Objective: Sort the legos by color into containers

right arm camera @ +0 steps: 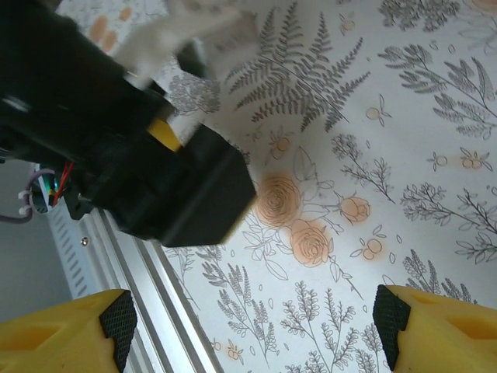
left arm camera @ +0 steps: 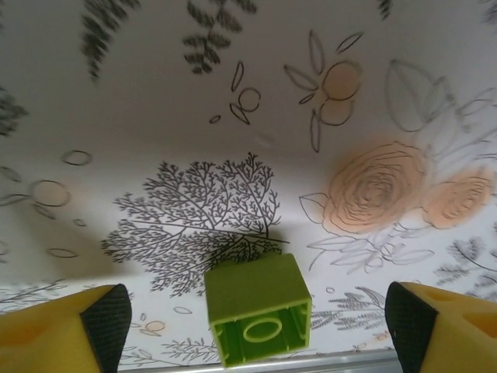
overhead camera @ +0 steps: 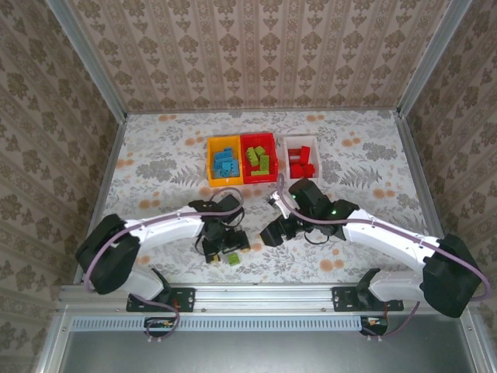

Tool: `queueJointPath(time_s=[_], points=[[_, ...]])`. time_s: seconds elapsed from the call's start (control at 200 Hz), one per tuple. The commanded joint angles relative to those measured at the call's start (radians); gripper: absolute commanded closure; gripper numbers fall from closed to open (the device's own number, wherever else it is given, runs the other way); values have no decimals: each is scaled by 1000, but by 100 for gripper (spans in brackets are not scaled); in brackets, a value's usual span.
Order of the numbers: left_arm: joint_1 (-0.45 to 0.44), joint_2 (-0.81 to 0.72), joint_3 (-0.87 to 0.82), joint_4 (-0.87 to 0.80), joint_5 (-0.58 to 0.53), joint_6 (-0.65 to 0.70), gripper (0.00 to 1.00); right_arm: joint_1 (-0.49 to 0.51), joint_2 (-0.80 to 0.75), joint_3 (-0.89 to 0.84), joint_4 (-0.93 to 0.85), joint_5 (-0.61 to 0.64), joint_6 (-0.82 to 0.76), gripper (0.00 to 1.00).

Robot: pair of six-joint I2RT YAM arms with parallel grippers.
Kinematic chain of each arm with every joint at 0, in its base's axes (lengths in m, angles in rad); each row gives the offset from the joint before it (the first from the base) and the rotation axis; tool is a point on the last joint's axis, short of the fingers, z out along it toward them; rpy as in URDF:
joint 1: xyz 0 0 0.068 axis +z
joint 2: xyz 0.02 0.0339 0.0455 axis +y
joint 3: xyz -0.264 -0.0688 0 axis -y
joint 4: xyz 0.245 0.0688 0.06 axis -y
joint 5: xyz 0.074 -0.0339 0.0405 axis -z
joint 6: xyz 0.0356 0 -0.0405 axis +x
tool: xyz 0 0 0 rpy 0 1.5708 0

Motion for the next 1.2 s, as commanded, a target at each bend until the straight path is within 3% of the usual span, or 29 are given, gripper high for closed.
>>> queueJointPath(time_s=[0.0, 0.245, 0.335, 0.54, 0.745, 1.035, 1.195], points=[[-24, 64, 57, -24, 28, -50, 18, 5, -5, 23, -29, -31, -49, 17], [-26, 95, 87, -63, -17, -42, 57, 5, 4, 28, 11, -39, -8, 17], [-26, 99, 105, -78, -24, -24, 66, 5, -1, 30, 7, -34, -2, 17], [-12, 79, 235, -162, -103, 39, 70, -37, -51, 45, -2, 38, 41, 18], [61, 141, 463, -185, -162, 120, 70, -195, -115, 56, 12, 141, 134, 18], [200, 498, 1044, -238, -204, 361, 70, -267, -27, 189, 25, 331, 244, 18], [253, 690, 1306, -245, -223, 435, 70, -295, 64, 299, 33, 348, 281, 18]])
